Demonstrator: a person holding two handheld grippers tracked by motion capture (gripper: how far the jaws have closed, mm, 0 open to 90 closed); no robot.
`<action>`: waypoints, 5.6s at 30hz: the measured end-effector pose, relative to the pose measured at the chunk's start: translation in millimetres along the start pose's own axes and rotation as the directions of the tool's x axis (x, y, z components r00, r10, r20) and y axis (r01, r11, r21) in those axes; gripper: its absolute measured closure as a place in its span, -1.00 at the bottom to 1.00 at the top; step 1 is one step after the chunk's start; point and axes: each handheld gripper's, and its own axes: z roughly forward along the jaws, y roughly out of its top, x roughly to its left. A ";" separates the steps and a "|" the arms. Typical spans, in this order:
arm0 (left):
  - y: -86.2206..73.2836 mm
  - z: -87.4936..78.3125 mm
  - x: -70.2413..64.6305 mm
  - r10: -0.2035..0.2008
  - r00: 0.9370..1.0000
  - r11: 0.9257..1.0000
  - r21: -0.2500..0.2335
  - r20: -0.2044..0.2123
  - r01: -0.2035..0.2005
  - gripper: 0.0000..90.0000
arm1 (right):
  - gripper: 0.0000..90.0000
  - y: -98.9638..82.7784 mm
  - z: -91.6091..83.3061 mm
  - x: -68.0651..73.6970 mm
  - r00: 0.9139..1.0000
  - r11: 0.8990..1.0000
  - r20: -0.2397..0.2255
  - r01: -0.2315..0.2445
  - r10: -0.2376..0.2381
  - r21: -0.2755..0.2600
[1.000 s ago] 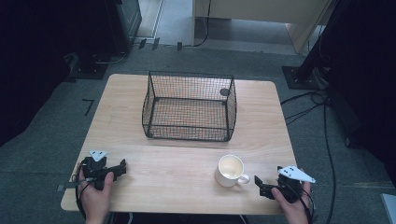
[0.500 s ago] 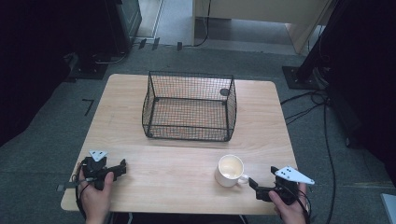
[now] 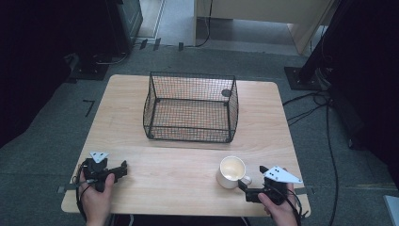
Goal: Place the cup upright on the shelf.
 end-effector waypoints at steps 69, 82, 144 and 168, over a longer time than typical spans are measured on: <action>0.0 0.0 0.1 0.001 1.000 1.000 0.001 0.000 -0.001 -1.00 | -0.81 5.1 59.2 24.4 0.991 0.991 -0.041 0.129 -0.128 0.029; 0.0 -0.1 0.1 0.001 1.000 1.000 0.001 0.000 -0.001 -1.00 | -0.81 14.0 51.2 28.8 0.990 0.991 -0.037 0.135 -0.135 0.006; 0.0 0.0 0.0 -0.001 1.000 1.000 0.000 0.000 0.001 -1.00 | -0.81 132.7 68.1 61.3 0.987 0.972 -0.041 0.146 -0.156 -0.183; 0.1 0.0 -0.1 -0.001 1.000 1.000 0.000 0.000 0.001 -1.00 | -0.81 190.6 97.8 61.1 0.989 0.957 0.013 0.144 -0.146 -0.251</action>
